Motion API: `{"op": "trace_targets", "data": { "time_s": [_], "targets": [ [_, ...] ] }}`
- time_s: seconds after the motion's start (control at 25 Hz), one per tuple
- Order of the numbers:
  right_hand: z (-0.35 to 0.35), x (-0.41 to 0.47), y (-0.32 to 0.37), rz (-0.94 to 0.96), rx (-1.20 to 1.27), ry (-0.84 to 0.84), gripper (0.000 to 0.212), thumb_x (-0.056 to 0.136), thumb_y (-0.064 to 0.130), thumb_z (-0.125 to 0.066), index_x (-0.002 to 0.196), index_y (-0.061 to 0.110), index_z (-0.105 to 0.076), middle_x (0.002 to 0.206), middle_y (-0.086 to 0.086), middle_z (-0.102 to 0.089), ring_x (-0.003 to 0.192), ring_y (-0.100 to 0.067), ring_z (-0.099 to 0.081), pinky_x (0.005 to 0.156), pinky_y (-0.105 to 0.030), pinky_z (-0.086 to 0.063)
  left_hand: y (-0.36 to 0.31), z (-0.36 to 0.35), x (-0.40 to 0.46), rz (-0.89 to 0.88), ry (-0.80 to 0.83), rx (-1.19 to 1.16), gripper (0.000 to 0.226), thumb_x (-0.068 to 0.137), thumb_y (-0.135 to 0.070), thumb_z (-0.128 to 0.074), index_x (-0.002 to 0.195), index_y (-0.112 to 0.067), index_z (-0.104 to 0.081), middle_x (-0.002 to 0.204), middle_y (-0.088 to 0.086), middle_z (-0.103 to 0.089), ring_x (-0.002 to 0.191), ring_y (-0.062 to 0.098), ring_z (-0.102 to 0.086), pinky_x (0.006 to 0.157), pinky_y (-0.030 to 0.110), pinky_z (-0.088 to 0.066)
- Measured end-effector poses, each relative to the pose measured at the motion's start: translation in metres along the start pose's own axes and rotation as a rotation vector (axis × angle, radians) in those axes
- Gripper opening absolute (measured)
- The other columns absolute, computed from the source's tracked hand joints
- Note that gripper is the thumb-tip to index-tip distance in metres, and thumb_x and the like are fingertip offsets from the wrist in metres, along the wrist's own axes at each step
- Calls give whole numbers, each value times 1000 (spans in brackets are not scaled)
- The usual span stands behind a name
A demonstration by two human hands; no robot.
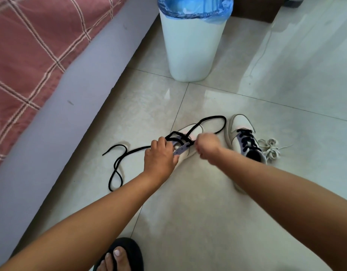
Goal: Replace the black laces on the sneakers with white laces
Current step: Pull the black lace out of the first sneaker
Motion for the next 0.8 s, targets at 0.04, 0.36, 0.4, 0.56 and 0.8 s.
{"op": "trace_targets", "data": {
  "time_s": [0.04,0.36,0.4,0.56,0.8],
  "targets": [
    [27,9,-3,-13,51,-99,27,90,5,-41,65,14,-40,49,-2,-46,52,-19,-47,42,-21,-29,2,0,0,-1,3,3,35,95,-41,-43,117,-15,-50,120,3,-44,111,22,-43,78,29,-38],
    [-4,-33,-19,-157,334,196,33,100,28,-37,75,8,-47,63,-9,-47,48,-15,-38,45,-20,-32,4,-1,-2,17,-9,-18,33,94,-38,-45,116,-14,-52,119,4,-45,109,23,-43,79,30,-37],
    [-20,-33,-14,-140,370,240,34,100,30,-38,75,8,-47,63,-9,-46,49,-16,-37,45,-20,-32,3,-1,-2,16,-16,-15,33,94,-39,-45,115,-15,-52,119,4,-45,109,23,-44,79,30,-37],
    [-33,-13,3,-29,409,73,31,96,13,-39,66,9,-44,60,-10,-44,46,-17,-33,39,-16,-24,6,-2,-3,2,-20,-10,35,94,-41,-45,116,-16,-51,120,3,-44,110,22,-43,79,29,-37],
    [63,2,-12,-27,395,-440,32,91,19,-43,61,9,-46,61,-6,-47,55,-23,-43,54,-29,-33,5,2,-3,-52,-69,-46,30,71,-32,-78,83,-8,-64,86,10,-57,77,29,-57,55,33,-43]
  ]
}}
Point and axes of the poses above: each hand's wrist, its own x-axis towards the middle knuckle, its own z-axis out of the back of the hand, y = z × x, the point moved 6 cm from there along x, towards the middle knuckle
